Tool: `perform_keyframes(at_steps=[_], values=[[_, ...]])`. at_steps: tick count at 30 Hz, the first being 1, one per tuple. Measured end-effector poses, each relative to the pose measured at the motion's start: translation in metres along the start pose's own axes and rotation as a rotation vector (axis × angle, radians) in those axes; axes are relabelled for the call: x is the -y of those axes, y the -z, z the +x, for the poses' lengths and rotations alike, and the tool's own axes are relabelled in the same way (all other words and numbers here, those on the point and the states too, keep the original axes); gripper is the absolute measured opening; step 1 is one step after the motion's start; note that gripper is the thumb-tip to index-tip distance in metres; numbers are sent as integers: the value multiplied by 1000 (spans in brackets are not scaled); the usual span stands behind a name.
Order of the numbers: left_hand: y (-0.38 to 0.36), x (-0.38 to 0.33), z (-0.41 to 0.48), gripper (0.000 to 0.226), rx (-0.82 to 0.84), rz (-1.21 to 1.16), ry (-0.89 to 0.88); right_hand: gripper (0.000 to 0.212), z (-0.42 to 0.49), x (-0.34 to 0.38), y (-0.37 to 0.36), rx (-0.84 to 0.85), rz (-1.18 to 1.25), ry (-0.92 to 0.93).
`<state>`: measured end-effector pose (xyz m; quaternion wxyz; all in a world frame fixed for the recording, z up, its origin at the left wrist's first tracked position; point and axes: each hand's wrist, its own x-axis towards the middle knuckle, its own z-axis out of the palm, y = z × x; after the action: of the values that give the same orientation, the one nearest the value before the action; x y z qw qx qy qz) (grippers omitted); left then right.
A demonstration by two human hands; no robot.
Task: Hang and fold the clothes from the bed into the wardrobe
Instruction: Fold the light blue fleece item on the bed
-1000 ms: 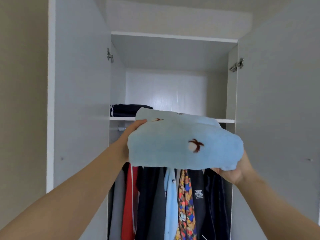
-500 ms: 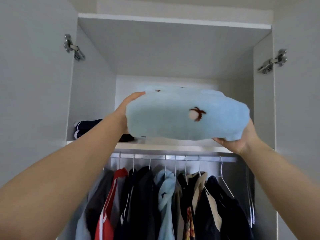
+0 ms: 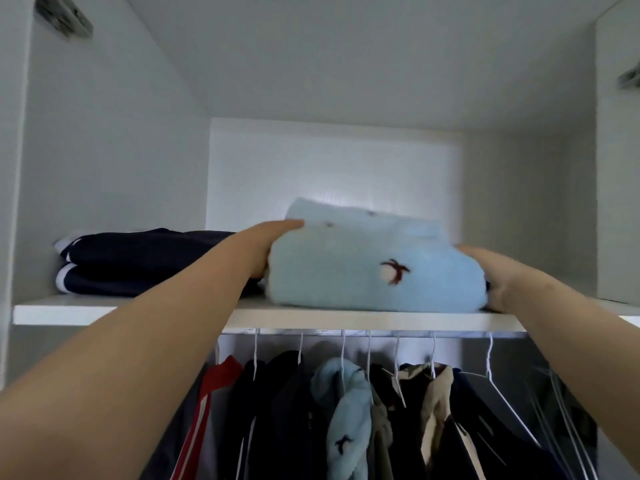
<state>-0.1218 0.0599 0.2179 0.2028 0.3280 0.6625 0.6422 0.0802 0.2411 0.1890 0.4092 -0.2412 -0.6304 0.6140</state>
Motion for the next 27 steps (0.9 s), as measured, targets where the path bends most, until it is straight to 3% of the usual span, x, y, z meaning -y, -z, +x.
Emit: perform_keyframes(at_steps=[2, 4, 6, 9, 12, 15, 22, 27], values=[[-2, 2, 2, 20, -46, 282, 19, 25, 6, 1, -2, -40, -62, -11], [-6, -3, 2, 25, -129, 577, -113, 26, 14, 10, -5, -101, -78, 84], [-10, -17, 4, 37, -195, 532, -286, 38, 17, 19, -4, -87, -132, 144], [-13, -24, -4, 25, -56, 562, -468, 27, 17, 16, -1, 67, -270, 98], [-23, -4, -7, 35, 70, 945, -546, 19, 20, 3, -2, 140, -360, 146], [-28, 16, 1, 58, -41, 1093, -588, 52, 25, -7, -10, 114, -321, 155], [-15, 20, 17, 55, -54, 1264, -564, 68, 45, -14, -36, 108, -469, 134], [-4, 22, 21, 56, -82, 1300, -502, 66, 51, -16, -47, 153, -531, 157]])
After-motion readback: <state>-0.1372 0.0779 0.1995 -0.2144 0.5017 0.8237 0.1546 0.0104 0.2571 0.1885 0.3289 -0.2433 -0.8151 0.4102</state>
